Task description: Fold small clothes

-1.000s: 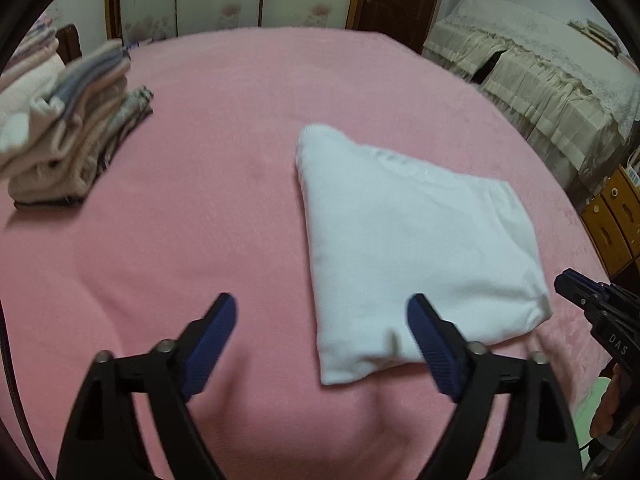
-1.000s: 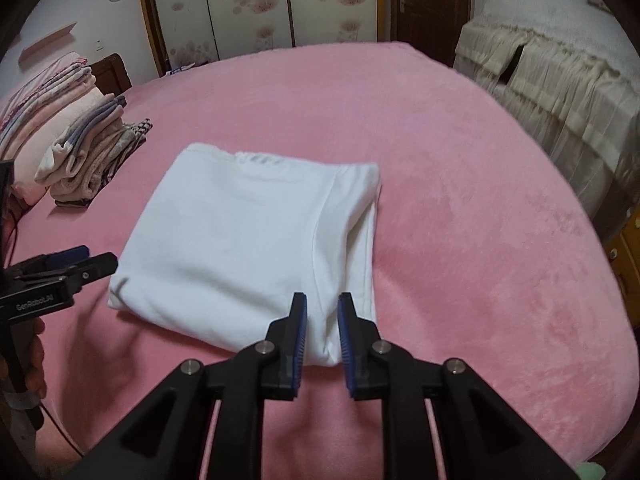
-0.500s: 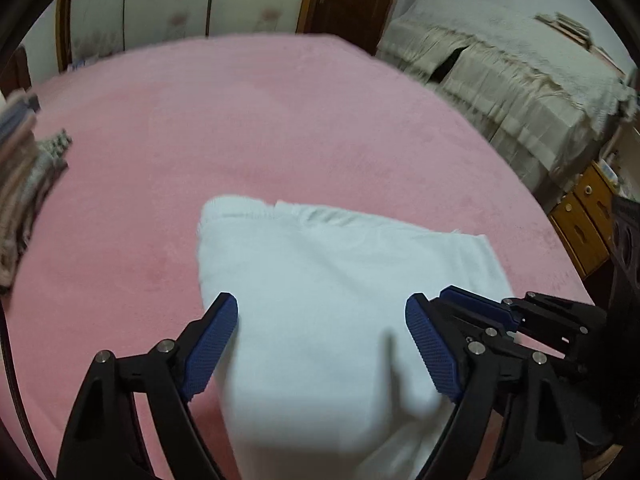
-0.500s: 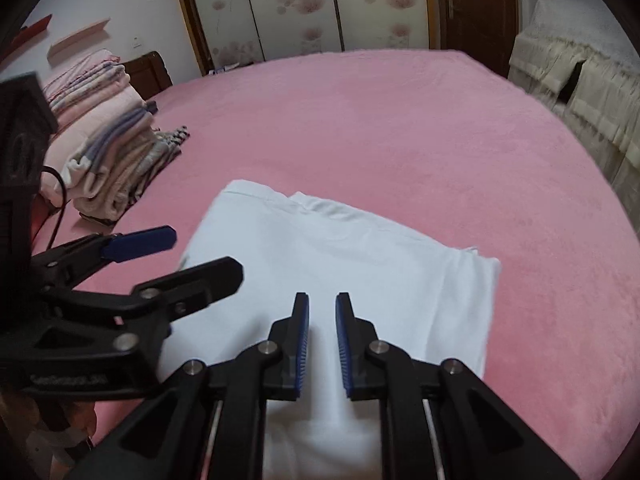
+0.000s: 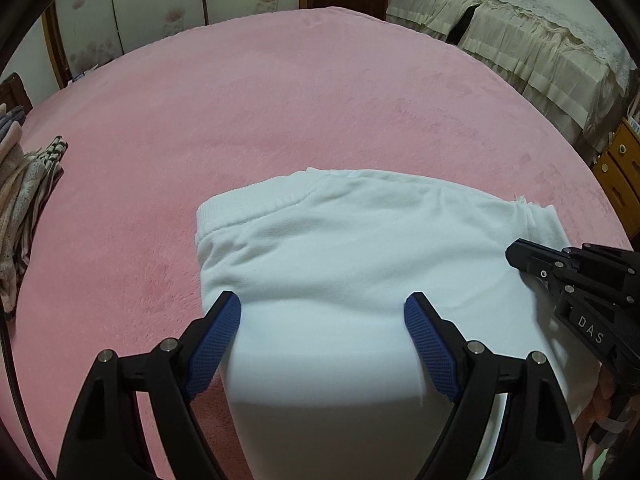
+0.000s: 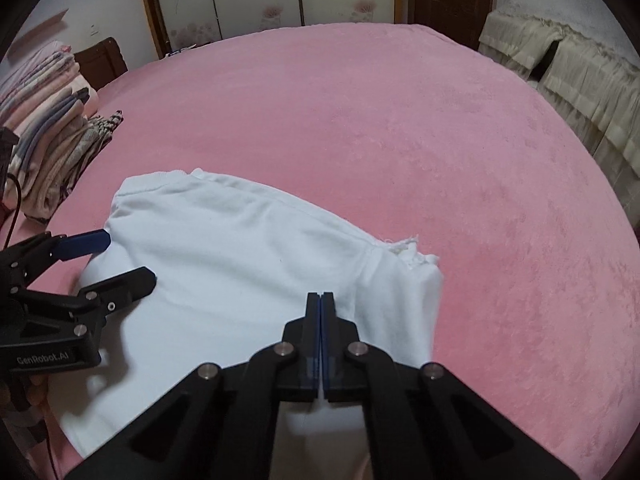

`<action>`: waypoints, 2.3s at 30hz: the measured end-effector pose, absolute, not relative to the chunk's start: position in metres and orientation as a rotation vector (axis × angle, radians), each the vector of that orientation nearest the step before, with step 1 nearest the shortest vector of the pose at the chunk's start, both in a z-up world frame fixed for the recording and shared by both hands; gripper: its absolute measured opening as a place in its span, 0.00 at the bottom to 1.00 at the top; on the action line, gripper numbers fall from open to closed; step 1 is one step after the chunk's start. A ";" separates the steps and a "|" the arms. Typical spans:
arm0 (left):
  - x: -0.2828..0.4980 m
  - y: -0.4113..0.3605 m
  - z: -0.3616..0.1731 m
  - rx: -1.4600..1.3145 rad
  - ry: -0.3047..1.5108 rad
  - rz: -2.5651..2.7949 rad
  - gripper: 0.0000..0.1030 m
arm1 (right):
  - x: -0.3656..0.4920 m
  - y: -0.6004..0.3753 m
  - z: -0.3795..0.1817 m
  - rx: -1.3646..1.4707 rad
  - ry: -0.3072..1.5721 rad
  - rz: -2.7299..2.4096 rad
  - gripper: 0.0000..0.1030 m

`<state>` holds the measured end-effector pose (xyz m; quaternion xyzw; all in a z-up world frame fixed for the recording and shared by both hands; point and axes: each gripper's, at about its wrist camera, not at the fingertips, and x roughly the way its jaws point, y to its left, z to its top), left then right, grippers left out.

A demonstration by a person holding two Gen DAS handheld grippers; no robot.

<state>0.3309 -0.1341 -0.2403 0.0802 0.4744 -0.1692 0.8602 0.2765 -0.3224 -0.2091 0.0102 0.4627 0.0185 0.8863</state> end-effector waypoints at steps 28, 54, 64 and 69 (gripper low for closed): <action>0.258 -0.108 -0.175 0.179 0.965 -0.208 1.00 | 0.203 -0.334 -0.137 0.058 0.890 0.025 0.45; 0.238 -0.064 -0.223 -0.084 1.102 -0.282 1.00 | 0.172 -0.369 -0.186 0.247 1.007 0.127 0.67; 0.264 -0.065 -0.255 -0.242 1.169 -0.408 1.00 | 0.209 -0.387 -0.227 0.504 1.079 0.307 0.67; 0.277 -0.065 -0.265 -0.263 1.167 -0.470 1.00 | 0.227 -0.389 -0.240 0.581 1.079 0.373 0.66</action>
